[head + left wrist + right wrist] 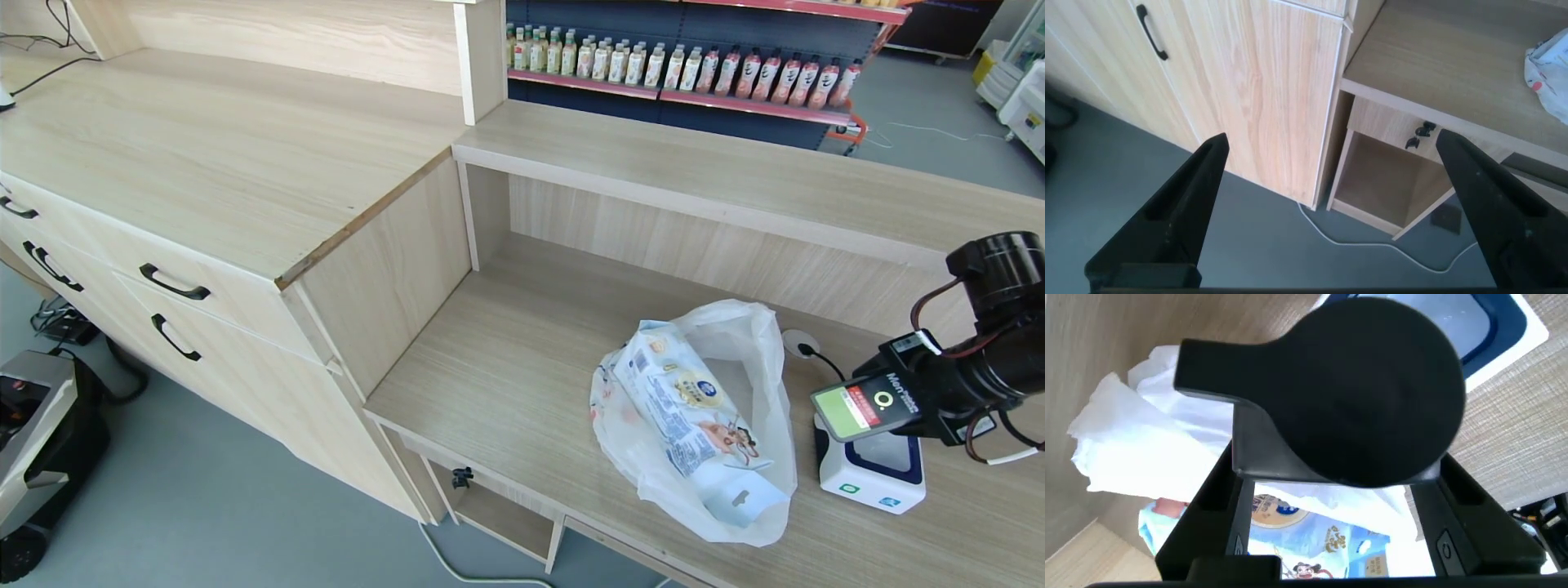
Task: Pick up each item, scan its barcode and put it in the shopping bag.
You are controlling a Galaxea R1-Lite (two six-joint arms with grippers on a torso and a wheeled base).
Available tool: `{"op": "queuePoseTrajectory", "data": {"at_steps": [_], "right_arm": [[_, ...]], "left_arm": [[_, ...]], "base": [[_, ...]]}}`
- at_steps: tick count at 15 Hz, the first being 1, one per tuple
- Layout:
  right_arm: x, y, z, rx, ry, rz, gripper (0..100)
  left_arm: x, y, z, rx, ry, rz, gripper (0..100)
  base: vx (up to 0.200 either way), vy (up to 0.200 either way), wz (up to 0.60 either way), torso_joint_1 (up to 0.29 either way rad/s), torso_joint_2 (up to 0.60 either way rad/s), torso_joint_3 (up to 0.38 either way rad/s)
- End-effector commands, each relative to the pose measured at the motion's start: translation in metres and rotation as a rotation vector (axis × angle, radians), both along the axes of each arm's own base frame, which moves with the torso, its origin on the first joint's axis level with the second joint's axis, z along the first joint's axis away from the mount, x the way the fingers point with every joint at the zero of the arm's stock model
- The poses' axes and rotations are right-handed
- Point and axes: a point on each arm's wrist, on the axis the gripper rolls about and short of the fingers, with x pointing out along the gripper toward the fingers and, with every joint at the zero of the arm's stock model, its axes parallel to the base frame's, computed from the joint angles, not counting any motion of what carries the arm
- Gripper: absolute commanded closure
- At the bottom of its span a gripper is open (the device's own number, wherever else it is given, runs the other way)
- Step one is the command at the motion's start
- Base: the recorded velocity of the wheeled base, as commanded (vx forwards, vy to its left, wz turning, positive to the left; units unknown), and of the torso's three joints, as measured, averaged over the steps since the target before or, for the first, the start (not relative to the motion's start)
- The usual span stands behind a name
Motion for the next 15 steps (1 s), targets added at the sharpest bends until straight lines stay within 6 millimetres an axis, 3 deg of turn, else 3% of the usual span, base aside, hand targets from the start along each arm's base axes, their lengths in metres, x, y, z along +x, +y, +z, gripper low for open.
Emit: {"op": "queuePoseTrajectory", "data": {"at_steps": [1, 9, 11, 13, 15], "right_arm": [[0.001, 0.000, -0.006, 0.009, 0.025, -0.007, 100], [-0.001, 0.002, 0.003, 0.005, -0.007, 0.011, 100], [-0.010, 0.011, 0.032, -0.083, -0.116, 0.136, 100], [-0.036, 0.040, 0.066, -0.300, -0.286, 0.423, 100], [-0.060, 0.059, 0.072, -0.552, -0.439, 0.687, 100]], "left_arm": [[0.000, 0.000, 0.000, -0.001, 0.000, 0.000, 0], [0.000, 0.000, 0.000, -0.001, 0.000, 0.000, 0], [0.000, 0.000, 0.000, -0.001, 0.000, 0.000, 0], [0.000, 0.000, 0.000, -0.001, 0.000, 0.000, 0], [0.000, 0.000, 0.000, -0.001, 0.000, 0.000, 0]], "base": [[0.000, 0.000, 0.00, 0.000, 0.00, 0.000], [0.000, 0.000, 0.00, 0.000, 0.00, 0.000], [0.000, 0.000, 0.00, 0.000, 0.00, 0.000], [0.000, 0.000, 0.00, 0.000, 0.00, 0.000], [0.000, 0.000, 0.00, 0.000, 0.00, 0.000]]}}
